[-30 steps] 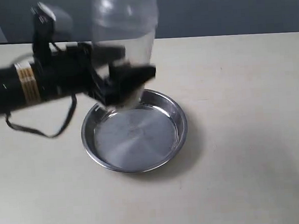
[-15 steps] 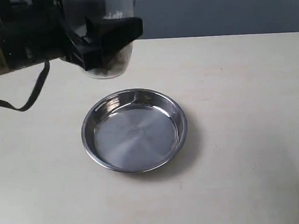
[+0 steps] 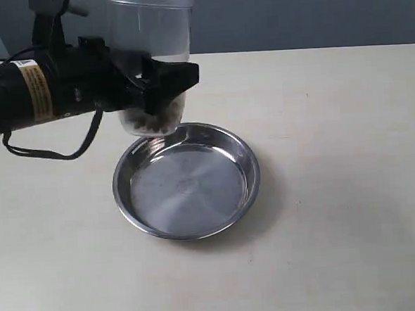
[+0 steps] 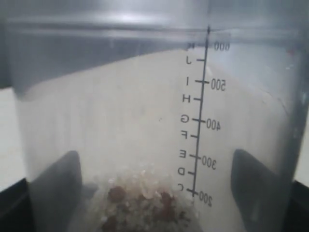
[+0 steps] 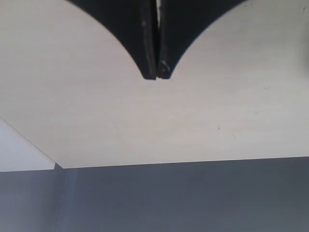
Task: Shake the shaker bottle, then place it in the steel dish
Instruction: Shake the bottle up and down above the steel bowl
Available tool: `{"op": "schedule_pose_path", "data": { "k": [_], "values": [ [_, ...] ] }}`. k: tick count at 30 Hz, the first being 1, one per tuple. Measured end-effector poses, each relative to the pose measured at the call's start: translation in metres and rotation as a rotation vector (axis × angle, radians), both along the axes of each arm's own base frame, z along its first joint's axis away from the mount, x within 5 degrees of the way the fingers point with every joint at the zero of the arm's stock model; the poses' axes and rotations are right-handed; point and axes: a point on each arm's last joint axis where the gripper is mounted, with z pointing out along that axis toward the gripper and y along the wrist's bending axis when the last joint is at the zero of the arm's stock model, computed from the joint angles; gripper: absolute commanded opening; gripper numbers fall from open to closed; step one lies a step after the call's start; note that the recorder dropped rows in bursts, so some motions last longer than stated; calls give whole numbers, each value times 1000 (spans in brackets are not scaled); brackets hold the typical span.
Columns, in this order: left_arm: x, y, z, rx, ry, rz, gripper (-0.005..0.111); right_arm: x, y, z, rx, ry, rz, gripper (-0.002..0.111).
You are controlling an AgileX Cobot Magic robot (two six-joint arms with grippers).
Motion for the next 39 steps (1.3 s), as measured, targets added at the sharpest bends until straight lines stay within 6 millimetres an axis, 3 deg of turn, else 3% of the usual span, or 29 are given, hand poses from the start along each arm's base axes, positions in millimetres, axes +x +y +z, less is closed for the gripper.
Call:
{"op": "schedule_pose_path", "data": {
  "k": [3, 6, 9, 11, 13, 15, 17, 19, 22, 24, 26, 28, 30, 32, 34, 35, 36, 38, 39],
  "values": [
    [-19, -13, -7, -13, 78, -143, 0, 0, 0, 0, 0, 0, 0, -1],
    [-30, -25, -11, 53, -29, -153, 0, 0, 0, 0, 0, 0, 0, -1],
    [0, -20, -11, 101, -98, -5, 0, 0, 0, 0, 0, 0, 0, -1],
    [24, -13, -14, 83, -33, 47, 0, 0, 0, 0, 0, 0, 0, -1],
    [34, -3, -20, 67, 52, 11, 0, 0, 0, 0, 0, 0, 0, -1],
    [25, -3, -22, 9, 139, -89, 0, 0, 0, 0, 0, 0, 0, -1],
    [0, -10, -21, -23, 161, -188, 0, 0, 0, 0, 0, 0, 0, -1],
    [-19, -17, -19, 3, 82, -202, 0, 0, 0, 0, 0, 0, 0, -1],
    [-6, -16, -14, 76, -56, -74, 0, 0, 0, 0, 0, 0, 0, -1],
    [16, -4, -13, 81, -21, 2, 0, 0, 0, 0, 0, 0, 0, -1],
    [25, 8, -15, 44, 75, -6, 0, 0, 0, 0, 0, 0, 0, -1],
    [15, 5, -11, -15, 123, -101, 0, 0, 0, 0, 0, 0, 0, -1],
    [-9, -6, -4, -44, 118, -203, 0, 0, 0, 0, 0, 0, 0, -1],
    [-29, -17, 3, 26, 18, -207, 0, 0, 0, 0, 0, 0, 0, -1],
    [-16, -20, 12, 130, -143, -67, 0, 0, 0, 0, 0, 0, 0, -1],
    [10, -9, 11, 174, -131, 43, 0, 0, 0, 0, 0, 0, 0, -1],
    [18, -3, 7, 171, -85, 68, 0, 0, 0, 0, 0, 0, 0, -1],
    [14, 3, 6, 97, 29, 7, 0, 0, 0, 0, 0, 0, 0, -1],
    [-7, -3, 25, 86, -49, -93, 0, 0, 0, 0, 0, 0, 0, -1]
  ]
}}
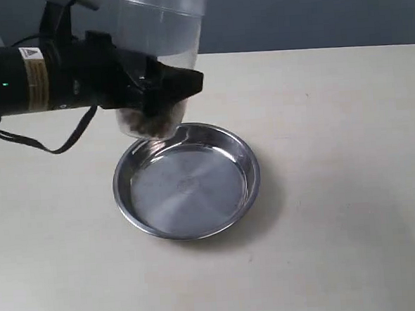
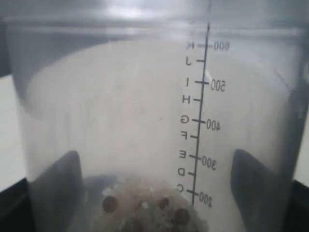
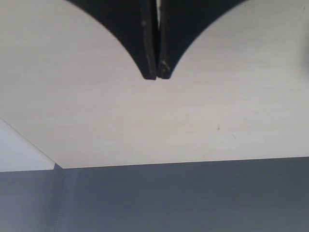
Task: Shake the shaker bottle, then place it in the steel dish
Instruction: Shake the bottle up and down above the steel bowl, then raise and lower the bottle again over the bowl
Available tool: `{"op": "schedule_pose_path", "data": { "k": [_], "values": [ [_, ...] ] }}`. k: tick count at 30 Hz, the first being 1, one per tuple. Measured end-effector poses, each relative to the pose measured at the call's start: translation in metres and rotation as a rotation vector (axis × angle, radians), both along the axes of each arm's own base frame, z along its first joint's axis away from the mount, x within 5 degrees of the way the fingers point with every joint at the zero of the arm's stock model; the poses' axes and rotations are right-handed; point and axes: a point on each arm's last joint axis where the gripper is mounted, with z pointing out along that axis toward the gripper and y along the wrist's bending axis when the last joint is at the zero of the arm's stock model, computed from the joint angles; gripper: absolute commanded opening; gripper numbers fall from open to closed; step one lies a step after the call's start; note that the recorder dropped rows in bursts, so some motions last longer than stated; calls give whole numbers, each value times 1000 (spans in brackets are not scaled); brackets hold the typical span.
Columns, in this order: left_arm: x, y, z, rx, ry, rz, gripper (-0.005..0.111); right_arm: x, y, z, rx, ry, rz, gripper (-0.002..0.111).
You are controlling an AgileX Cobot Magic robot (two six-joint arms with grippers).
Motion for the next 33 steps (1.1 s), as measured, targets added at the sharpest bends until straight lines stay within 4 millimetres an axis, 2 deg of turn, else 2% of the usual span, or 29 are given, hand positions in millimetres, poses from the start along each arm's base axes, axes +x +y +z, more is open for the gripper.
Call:
{"op": "schedule_pose_path", "data": {
  "k": [2, 3, 4, 5, 6, 7, 8, 9, 10, 11, 12, 13, 15, 17, 18, 19, 23, 24, 26, 28, 30, 33],
  "values": [
    [-24, -13, 28, 32, -178, -28, 0, 0, 0, 0, 0, 0, 0, -1],
    [-27, -15, 19, 41, -156, -4, 0, 0, 0, 0, 0, 0, 0, -1],
    [-24, -14, -4, 47, -77, 19, 0, 0, 0, 0, 0, 0, 0, -1],
    [-21, -10, -44, 63, 42, 30, 0, 0, 0, 0, 0, 0, 0, -1],
    [-19, -5, -68, 82, 92, 28, 0, 0, 0, 0, 0, 0, 0, -1],
    [-16, 2, -75, 64, 89, 35, 0, 0, 0, 0, 0, 0, 0, -1],
    [-10, 5, -56, 18, 8, 41, 0, 0, 0, 0, 0, 0, 0, -1],
    [-6, 5, -20, -27, -121, 44, 0, 0, 0, 0, 0, 0, 0, -1],
    [-5, 5, 0, -56, -181, 51, 0, 0, 0, 0, 0, 0, 0, -1],
    [-7, 4, 9, -86, -208, 54, 0, 0, 0, 0, 0, 0, 0, -1],
    [-9, 4, 8, -108, -207, 58, 0, 0, 0, 0, 0, 0, 0, -1],
    [-11, 2, -1, -153, -191, 52, 0, 0, 0, 0, 0, 0, 0, -1],
    [-17, 1, -38, -239, -125, 50, 0, 0, 0, 0, 0, 0, 0, -1],
    [-25, 6, -85, -274, -26, 96, 0, 0, 0, 0, 0, 0, 0, -1],
    [-28, 8, -97, -276, 18, 126, 0, 0, 0, 0, 0, 0, 0, -1],
    [-27, 10, -98, -289, 26, 151, 0, 0, 0, 0, 0, 0, 0, -1],
    [-21, 9, -57, -378, -139, 136, 0, 0, 0, 0, 0, 0, 0, -1],
    [-22, 7, -55, -373, -143, 130, 0, 0, 0, 0, 0, 0, 0, -1],
    [-25, 3, -63, -364, -113, 128, 0, 0, 0, 0, 0, 0, 0, -1],
    [-30, 2, -84, -340, -74, 122, 0, 0, 0, 0, 0, 0, 0, -1],
    [-29, 1, -86, -322, -80, 122, 0, 0, 0, 0, 0, 0, 0, -1],
    [-21, -3, -46, -317, -245, 78, 0, 0, 0, 0, 0, 0, 0, -1]
  ]
}}
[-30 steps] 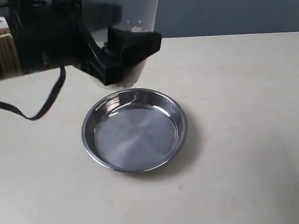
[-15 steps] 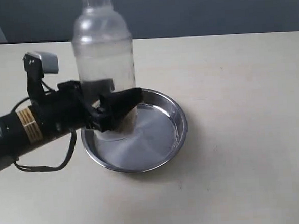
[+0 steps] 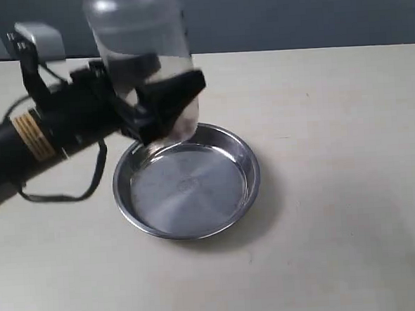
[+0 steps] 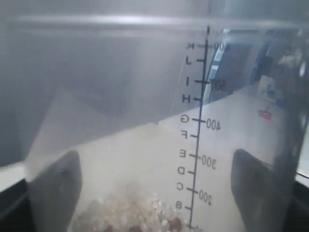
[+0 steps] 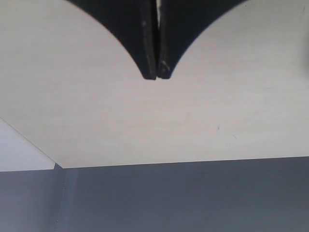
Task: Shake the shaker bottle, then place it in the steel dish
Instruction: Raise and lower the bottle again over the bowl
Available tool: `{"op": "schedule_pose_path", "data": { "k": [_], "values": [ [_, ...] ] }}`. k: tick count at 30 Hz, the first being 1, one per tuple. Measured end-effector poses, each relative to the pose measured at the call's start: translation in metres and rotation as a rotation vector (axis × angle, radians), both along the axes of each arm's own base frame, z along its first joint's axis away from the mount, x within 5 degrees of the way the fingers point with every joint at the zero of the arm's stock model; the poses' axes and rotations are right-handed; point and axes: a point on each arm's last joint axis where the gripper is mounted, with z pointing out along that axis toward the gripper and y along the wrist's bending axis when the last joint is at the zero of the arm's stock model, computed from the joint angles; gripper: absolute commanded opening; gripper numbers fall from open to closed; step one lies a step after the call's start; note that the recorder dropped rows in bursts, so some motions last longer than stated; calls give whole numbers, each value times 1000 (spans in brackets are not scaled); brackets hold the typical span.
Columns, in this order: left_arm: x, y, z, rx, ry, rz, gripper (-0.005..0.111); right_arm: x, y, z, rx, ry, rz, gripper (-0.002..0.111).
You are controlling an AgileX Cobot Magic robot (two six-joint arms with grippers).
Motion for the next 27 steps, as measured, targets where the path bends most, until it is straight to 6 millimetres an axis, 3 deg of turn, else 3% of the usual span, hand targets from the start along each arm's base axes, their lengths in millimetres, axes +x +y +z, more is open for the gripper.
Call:
{"op": "schedule_pose_path", "data": {
  "k": [1, 3, 5, 8, 9, 11, 13, 15, 17, 20, 22, 27],
  "values": [
    [2, -3, 18, 37, -53, -7, 0, 0, 0, 0, 0, 0, 0, -1],
    [1, -9, 21, 97, -48, -16, 0, 0, 0, 0, 0, 0, 0, -1],
    [-4, -13, -6, 103, 21, -30, 0, 0, 0, 0, 0, 0, 0, -1],
    [-18, -9, -77, 156, 235, -33, 0, 0, 0, 0, 0, 0, 0, -1],
    [-22, -6, -87, 178, 272, -24, 0, 0, 0, 0, 0, 0, 0, -1],
    [-18, -5, -78, 184, 211, -10, 0, 0, 0, 0, 0, 0, 0, -1],
    [-8, -8, -41, 155, 27, -1, 0, 0, 0, 0, 0, 0, 0, -1],
    [-3, -11, -13, 151, -43, 14, 0, 0, 0, 0, 0, 0, 0, -1],
    [-4, -16, -14, 157, -14, 15, 0, 0, 0, 0, 0, 0, 0, -1],
    [-12, -15, -59, 170, 91, -5, 0, 0, 0, 0, 0, 0, 0, -1],
    [-14, -13, -70, 207, 118, 3, 0, 0, 0, 0, 0, 0, 0, -1],
    [-3, -19, 0, 117, -122, 31, 0, 0, 0, 0, 0, 0, 0, -1]
  ]
}}
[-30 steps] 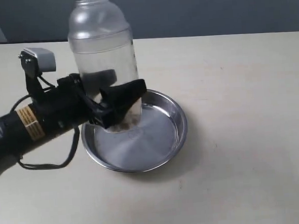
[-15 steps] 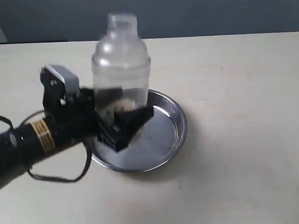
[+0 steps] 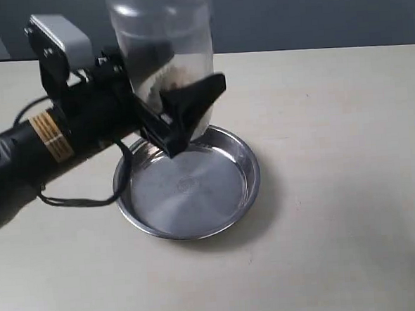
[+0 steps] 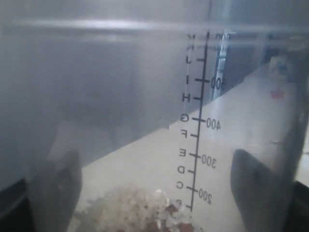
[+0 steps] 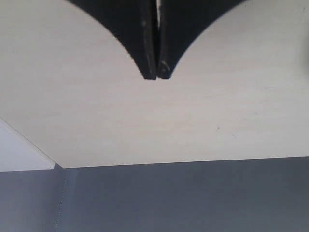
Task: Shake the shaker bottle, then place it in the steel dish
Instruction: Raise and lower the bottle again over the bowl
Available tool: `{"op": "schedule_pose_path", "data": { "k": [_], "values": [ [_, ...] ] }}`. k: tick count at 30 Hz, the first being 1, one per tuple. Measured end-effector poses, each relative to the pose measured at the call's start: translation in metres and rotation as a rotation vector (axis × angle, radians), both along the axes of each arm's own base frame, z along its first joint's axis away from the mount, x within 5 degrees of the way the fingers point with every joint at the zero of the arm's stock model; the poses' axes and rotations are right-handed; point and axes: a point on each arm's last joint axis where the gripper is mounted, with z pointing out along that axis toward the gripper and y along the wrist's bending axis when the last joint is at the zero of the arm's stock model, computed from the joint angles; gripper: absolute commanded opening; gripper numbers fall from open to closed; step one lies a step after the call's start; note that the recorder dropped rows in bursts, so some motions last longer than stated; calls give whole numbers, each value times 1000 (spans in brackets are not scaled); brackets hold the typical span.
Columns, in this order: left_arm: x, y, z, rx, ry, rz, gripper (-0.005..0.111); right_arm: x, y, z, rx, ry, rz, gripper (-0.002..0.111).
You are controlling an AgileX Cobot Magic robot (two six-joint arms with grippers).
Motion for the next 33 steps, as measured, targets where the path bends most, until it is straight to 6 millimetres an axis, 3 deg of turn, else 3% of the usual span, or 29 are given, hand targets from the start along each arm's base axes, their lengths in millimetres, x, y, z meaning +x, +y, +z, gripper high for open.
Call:
{"op": "schedule_pose_path", "data": {
  "k": [2, 5, 7, 9, 12, 13, 14, 16, 18, 20, 23, 26, 29, 31, 33],
  "values": [
    [0, -2, -6, -5, 24, -5, 0, 0, 0, 0, 0, 0, 0, -1],
    [-3, -2, -46, 21, 119, -25, 0, 0, 0, 0, 0, 0, 0, -1],
    [-2, 1, -55, 29, 189, -18, 0, 0, 0, 0, 0, 0, 0, -1],
    [2, 3, -33, -20, 146, -16, 0, 0, 0, 0, 0, 0, 0, -1],
    [6, 3, 19, -8, 33, -7, 0, 0, 0, 0, 0, 0, 0, -1],
    [6, 1, 22, 23, 50, 1, 0, 0, 0, 0, 0, 0, 0, -1],
    [7, -1, 16, 30, 90, 8, 0, 0, 0, 0, 0, 0, 0, -1],
    [8, -3, -16, 17, 238, 10, 0, 0, 0, 0, 0, 0, 0, -1],
    [6, 4, -60, 28, 480, 37, 0, 0, 0, 0, 0, 0, 0, -1],
    [6, 15, -72, 43, 572, 79, 0, 0, 0, 0, 0, 0, 0, -1],
    [29, 22, -38, 54, 412, 107, 0, 0, 0, 0, 0, 0, 0, -1],
    [41, 23, -7, 3, 405, 43, 0, 0, 0, 0, 0, 0, 0, -1],
    [15, 10, -10, 11, 451, -120, 0, 0, 0, 0, 0, 0, 0, -1],
    [4, 3, -19, 94, 381, -135, 0, 0, 0, 0, 0, 0, 0, -1],
    [14, 2, -22, 147, 307, -35, 0, 0, 0, 0, 0, 0, 0, -1]
  ]
}}
